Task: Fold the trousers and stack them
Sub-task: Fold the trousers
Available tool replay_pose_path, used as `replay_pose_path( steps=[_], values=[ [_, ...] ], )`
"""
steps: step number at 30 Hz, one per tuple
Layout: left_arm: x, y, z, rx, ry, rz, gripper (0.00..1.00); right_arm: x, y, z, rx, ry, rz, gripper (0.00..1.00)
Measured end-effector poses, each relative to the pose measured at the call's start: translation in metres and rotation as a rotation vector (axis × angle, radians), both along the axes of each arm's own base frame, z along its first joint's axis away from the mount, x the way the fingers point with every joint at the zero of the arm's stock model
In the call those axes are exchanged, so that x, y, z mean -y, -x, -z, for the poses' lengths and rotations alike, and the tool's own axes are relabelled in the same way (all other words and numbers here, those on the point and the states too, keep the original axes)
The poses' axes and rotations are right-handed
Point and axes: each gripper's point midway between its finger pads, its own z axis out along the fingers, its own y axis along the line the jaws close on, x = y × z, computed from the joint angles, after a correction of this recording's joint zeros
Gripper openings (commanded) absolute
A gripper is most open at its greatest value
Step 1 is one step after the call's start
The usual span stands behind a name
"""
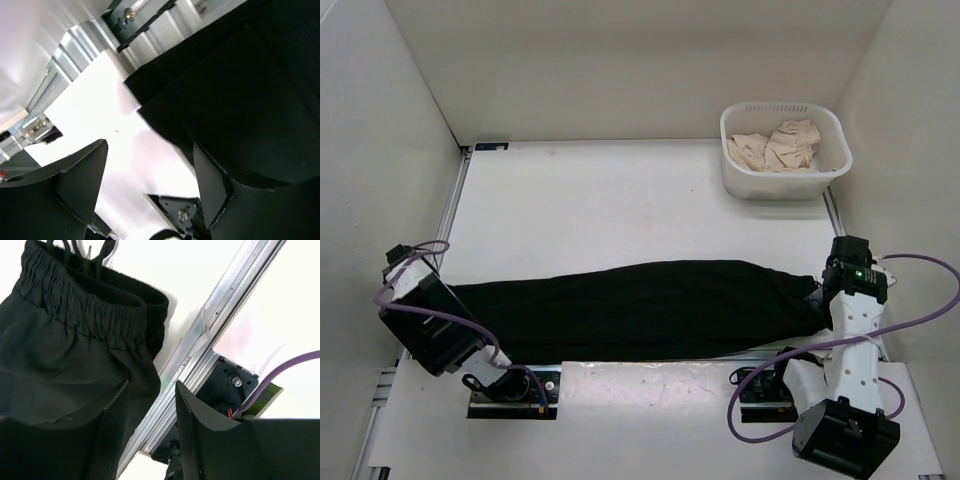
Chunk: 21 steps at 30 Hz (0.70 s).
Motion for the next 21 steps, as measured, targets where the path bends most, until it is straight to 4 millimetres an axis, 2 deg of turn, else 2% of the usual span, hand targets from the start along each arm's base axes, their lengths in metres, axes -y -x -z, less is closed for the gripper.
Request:
replay_pose_path(
  steps=[3, 7, 9, 17, 21],
  values=[
    [-0.003, -0.004, -0.015, 0.035, -0.005, -0.008, 0.79, 0.003, 0.002, -0.002, 0.005, 0.019, 0.016, 0.47],
    [-0.02, -0.033, -0.042, 0.158, -0.054, 0.005, 0.79, 0.003, -0.001, -0.003, 0.02, 0.018, 0.02, 0.47],
    [-0.021, -0.042, -0.043, 0.183, -0.055, 0.021, 0.79, -0.001, -0.008, -0.002, 0.046, -0.009, -0.005, 0.46],
    [-0.01, -0.053, 0.009, 0.106, 0.109, 0.046, 0.81, -0.021, -0.048, 0.001, 0.131, -0.125, -0.109, 0.46],
    [-0.006, -0.051, 0.026, 0.082, 0.139, 0.044, 0.79, -0.037, -0.068, 0.003, 0.158, -0.164, -0.188, 0.46]
  ],
)
